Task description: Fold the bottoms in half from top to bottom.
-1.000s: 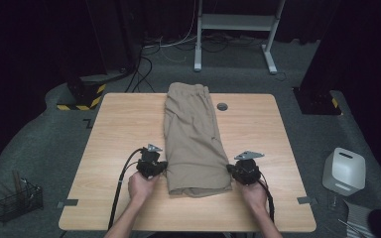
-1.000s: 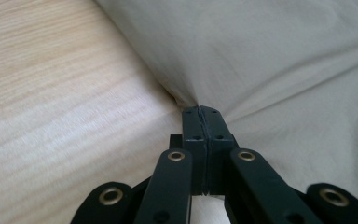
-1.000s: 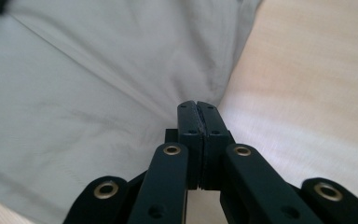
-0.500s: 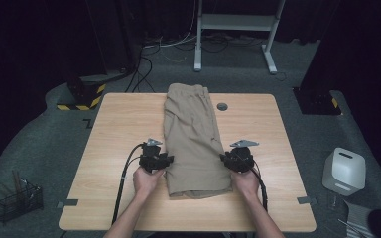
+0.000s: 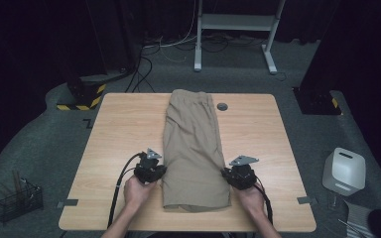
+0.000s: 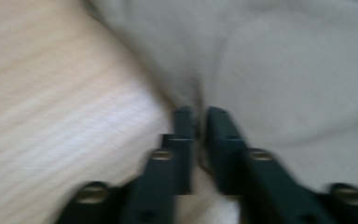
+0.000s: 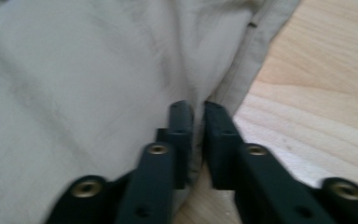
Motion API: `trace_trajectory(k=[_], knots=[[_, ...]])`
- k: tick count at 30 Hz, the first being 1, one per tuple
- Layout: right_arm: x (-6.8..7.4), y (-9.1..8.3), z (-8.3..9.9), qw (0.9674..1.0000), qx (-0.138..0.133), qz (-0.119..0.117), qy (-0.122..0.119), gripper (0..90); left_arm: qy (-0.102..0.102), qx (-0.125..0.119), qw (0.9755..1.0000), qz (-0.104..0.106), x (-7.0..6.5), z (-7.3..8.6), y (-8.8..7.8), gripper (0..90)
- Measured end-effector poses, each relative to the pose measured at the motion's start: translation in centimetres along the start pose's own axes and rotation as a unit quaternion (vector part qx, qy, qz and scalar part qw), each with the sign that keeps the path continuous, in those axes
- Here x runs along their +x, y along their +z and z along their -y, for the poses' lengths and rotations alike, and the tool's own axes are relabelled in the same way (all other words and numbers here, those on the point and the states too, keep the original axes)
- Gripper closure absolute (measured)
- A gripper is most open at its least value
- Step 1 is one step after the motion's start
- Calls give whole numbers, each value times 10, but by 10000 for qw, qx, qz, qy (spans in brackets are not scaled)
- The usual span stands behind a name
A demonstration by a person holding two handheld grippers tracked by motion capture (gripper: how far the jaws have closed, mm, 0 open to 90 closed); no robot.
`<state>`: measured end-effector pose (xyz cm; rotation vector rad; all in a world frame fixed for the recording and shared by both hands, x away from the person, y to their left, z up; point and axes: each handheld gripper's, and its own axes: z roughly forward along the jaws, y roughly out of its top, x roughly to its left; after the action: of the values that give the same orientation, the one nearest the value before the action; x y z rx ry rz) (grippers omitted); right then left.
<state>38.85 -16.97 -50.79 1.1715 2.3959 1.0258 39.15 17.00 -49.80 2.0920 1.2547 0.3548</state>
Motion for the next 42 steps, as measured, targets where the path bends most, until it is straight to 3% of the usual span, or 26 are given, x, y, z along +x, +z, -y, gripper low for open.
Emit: trace_trajectory(k=[1, 2, 3, 7, 8, 9, 10, 11, 12, 14, 17, 20, 21, 23, 24, 25, 26, 28, 32, 34, 35, 37, 39, 41, 42], knots=[[0, 0, 0, 10000, 0, 0, 0, 726, 0, 0, 10000, 0, 0, 0, 0, 607], [-3, -2, -3, 9999, -92, -8, 130, 691, -44, -86, 9999, -68, 2, -4, 0, 607], [-8, -4, -11, 9990, -320, 40, 316, 637, -90, -200, 9996, -148, 1, -11, 4, 518], [-12, -1, -25, 9981, -478, 111, 385, 618, -145, -207, 9996, -135, 0, -21, 19, 497], [-14, 11, -33, 9984, -331, 85, 442, 654, -183, -144, 9997, -113, 1, -23, 24, 558], [-14, 11, -33, 9984, -331, 85, 442, 654, -221, -126, 9996, -76, 1, -23, 28, 558], [-15, 23, -37, 9990, -111, 19, 425, 756, -230, -107, 9997, -34, 1, -24, 31, 678], [-15, 30, -37, 9991, -5, -32, 424, 829, -266, -83, 9996, -1, 1, -23, 33, 734], [-15, 30, -37, 9991, -5, -32, 424, 829, -220, -65, 9997, -19, 1, -23, 34, 734], [-12, 39, -34, 9996, 159, 40, 237, 896, -105, -25, 9999, -78, 1, -21, 32, 874], [-12, 30, -26, 9996, 88, 219, 169, 899, -6, 81, 9999, -83, 4, -16, 29, 893], [-15, 22, -17, 9995, 61, 113, 280, 898, -16, 32, 10000, 80, 1, -3, 19, 893], [-9, 17, -10, 9998, 104, 57, 189, 896, 110, 23, 9999, 46, -5, 7, 11, 885], [-5, 15, -8, 9998, 137, 78, 110, 892, 79, 8, 10000, 36, -6, 10, 8, 859], [-1, 12, -7, 9999, 79, 98, 21, 848, -24, -44, 10000, 80, -5, 12, 5, 704], [-1, 12, -7, 9999, 79, 98, 21, 848, -165, -125, 9997, 111, -2, 12, 2, 704], [-1, 11, -8, 9999, 2, 95, 82, 803, -260, -210, 9994, 80, 1, 11, 0, 580], [-6, 6, -17, 9991, -261, 126, 318, 705, -348, -350, 9988, -28, 5, 4, -1, 507], [-11, 12, -38, 9977, -445, 275, 423, 616, -479, -517, 9975, -55, 10, -20, 13, 483], [-13, 17, -43, 9976, -427, 271, 475, 608, -489, -560, 9972, -68, 9, -23, 17, 483], [-15, 28, -51, 9972, -367, 257, 597, 606, -479, -530, 9974, -96, 9, -26, 21, 482], [-16, 35, -54, 9972, -317, 265, 622, 619, -414, -429, 9980, -185, 7, -30, 28, 468], [-14, 53, -55, 9983, 64, 343, 465, 779, -299, -251, 9987, -317, 7, -29, 35, 460], [-12, 55, -52, 9987, 132, 419, 272, 883, -275, -206, 9987, -364, 7, -28, 35, 467], [-14, 53, -52, 9987, 109, 407, 273, 890, -272, -159, 9987, -389, 8, -27, 36, 492]])
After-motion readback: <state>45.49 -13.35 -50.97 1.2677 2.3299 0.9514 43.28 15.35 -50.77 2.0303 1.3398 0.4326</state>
